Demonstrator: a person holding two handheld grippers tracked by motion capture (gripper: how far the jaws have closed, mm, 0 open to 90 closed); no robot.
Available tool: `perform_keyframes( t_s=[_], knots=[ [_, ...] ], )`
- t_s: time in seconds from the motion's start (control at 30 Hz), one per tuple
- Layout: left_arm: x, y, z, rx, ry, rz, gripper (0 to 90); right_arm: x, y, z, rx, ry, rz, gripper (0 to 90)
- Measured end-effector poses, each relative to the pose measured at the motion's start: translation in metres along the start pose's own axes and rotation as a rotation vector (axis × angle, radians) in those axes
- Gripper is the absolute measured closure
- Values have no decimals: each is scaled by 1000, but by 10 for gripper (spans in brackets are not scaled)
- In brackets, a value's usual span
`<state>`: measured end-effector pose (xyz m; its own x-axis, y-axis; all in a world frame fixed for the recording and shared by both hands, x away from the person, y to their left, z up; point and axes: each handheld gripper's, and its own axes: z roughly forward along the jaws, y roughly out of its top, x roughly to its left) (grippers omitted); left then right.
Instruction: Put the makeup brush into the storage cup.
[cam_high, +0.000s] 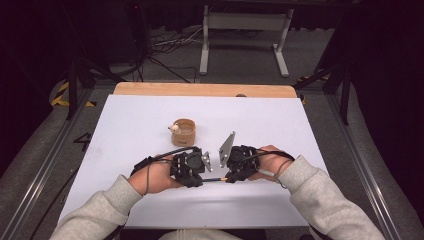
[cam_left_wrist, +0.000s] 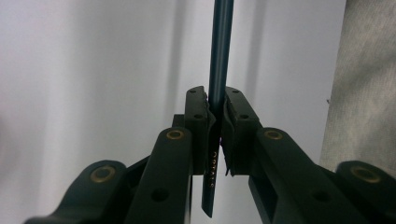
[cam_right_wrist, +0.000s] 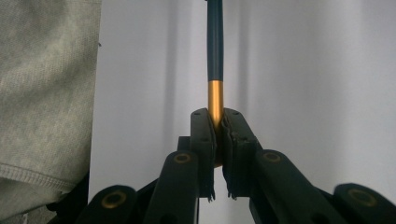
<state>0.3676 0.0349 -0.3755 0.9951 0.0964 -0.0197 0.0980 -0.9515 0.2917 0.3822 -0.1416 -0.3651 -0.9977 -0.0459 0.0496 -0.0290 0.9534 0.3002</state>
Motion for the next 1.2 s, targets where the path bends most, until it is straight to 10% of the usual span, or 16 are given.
perform_keyframes(
  t_s=[1.2],
  knots=[
    [-1,1,9,89,-54,46,842,2,3,5,-20,7,-8,764]
  ],
)
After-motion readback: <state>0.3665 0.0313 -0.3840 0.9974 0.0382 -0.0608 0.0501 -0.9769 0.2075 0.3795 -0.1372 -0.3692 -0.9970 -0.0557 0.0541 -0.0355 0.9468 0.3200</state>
